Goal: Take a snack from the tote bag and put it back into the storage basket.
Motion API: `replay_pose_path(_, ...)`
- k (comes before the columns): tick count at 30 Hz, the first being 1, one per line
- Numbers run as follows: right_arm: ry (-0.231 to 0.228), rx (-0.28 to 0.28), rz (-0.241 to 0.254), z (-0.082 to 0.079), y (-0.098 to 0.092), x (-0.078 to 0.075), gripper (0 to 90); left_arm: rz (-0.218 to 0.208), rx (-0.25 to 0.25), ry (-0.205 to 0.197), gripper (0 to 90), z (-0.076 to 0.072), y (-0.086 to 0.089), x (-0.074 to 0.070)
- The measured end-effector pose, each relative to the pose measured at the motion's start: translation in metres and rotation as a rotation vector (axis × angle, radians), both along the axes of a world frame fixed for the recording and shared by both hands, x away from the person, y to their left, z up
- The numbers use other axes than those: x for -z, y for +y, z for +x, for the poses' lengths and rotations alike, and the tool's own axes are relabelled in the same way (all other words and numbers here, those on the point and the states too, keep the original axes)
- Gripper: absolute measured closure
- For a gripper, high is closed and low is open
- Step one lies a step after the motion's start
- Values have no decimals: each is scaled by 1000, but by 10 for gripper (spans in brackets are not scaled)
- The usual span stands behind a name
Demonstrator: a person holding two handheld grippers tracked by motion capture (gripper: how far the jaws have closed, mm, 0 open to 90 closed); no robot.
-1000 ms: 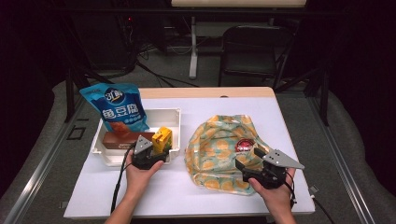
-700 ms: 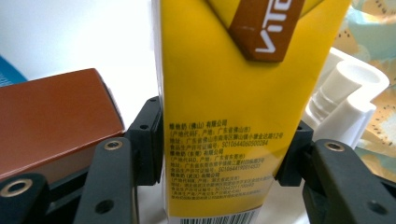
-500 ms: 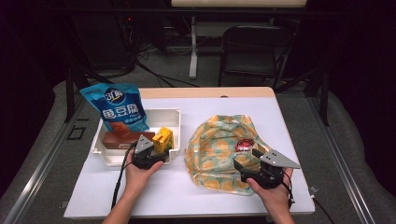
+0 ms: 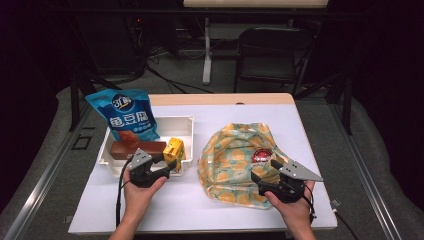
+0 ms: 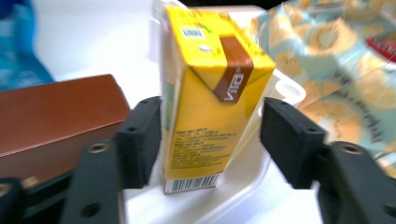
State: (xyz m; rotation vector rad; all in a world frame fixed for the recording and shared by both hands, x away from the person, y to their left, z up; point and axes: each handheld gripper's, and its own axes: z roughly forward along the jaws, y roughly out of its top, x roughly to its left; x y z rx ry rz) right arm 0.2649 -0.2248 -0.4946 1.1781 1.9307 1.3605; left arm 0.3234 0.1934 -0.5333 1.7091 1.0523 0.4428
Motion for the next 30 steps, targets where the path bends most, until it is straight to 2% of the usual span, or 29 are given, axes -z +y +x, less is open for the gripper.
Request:
replay_pose_path(1, 0, 0, 2, 0, 0, 0, 185, -17, -10, -8, 527, -4, 3, -2)
replay_pose_path(3, 2, 0, 3, 0, -1, 0, 184, -23, -20, -18, 627, -9, 6, -5)
replay_pose_path(4, 3, 0, 3, 0, -1, 0, 184, -18, -34, -7, 703, -11, 7, -6)
replay_pose_path(6, 2, 1, 2, 1, 0, 0, 184, -36, -32, 20, 835, -12, 8, -5)
replay_pose_path(8, 5, 1, -2, 1, 0, 1, 183, -24, -31, 63, 900, -10, 6, -2)
replay_pose_path(9, 4, -1, 0, 1, 1, 1, 183, -28, -17, 74, 900, -9, 4, 0)
replay_pose_path(11, 3, 1, 5, 1, 1, 1, 184, -6, -22, 95, 900, -7, 0, 4)
replay_pose_path(14, 3, 1, 5, 2, 1, 2, 184, -27, -41, 120, 900, 0, -2, 7)
replay_pose_path(20, 8, 2, 7, 2, 2, 3, 185, -33, -48, 148, 900, 14, -3, 8)
replay_pose_path(30, 16, 1, -4, 3, 3, 4, 187, -35, -124, 210, 900, 40, -7, 7)
